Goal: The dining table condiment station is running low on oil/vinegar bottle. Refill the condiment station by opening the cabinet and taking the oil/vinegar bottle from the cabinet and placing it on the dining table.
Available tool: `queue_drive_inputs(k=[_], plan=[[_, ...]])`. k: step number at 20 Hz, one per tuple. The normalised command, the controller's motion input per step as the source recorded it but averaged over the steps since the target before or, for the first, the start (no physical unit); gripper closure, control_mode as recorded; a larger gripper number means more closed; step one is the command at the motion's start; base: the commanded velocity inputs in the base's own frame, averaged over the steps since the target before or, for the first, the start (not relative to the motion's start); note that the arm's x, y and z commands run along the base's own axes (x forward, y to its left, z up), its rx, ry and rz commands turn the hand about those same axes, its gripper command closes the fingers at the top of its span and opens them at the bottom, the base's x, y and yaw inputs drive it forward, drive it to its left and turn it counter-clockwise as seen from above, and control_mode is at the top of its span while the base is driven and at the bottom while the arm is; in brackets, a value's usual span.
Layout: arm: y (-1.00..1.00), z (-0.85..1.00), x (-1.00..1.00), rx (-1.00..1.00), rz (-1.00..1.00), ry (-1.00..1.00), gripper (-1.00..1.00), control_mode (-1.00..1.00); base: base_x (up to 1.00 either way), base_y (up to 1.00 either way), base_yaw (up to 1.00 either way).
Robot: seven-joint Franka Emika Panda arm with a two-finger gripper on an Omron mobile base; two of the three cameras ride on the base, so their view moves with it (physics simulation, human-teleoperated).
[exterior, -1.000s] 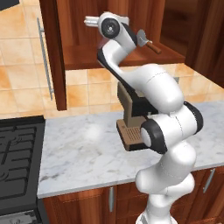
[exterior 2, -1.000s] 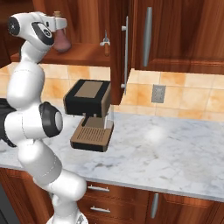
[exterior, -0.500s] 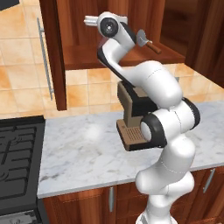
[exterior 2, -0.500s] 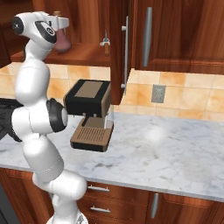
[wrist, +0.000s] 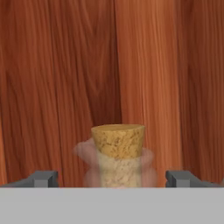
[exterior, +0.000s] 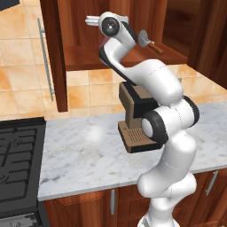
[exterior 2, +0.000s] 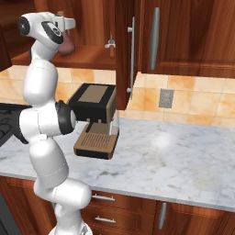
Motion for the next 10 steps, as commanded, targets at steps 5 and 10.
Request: queue_drive_inputs(k=[5,10], plan=[[0.00,0.00,0.17,0.00,0.00,0.00,1.00,-1.00,0.00,0.00,0.00],[0.00,0.00,0.09,0.00,0.00,0.00,1.00,-1.00,0.00,0.00,0.00]])
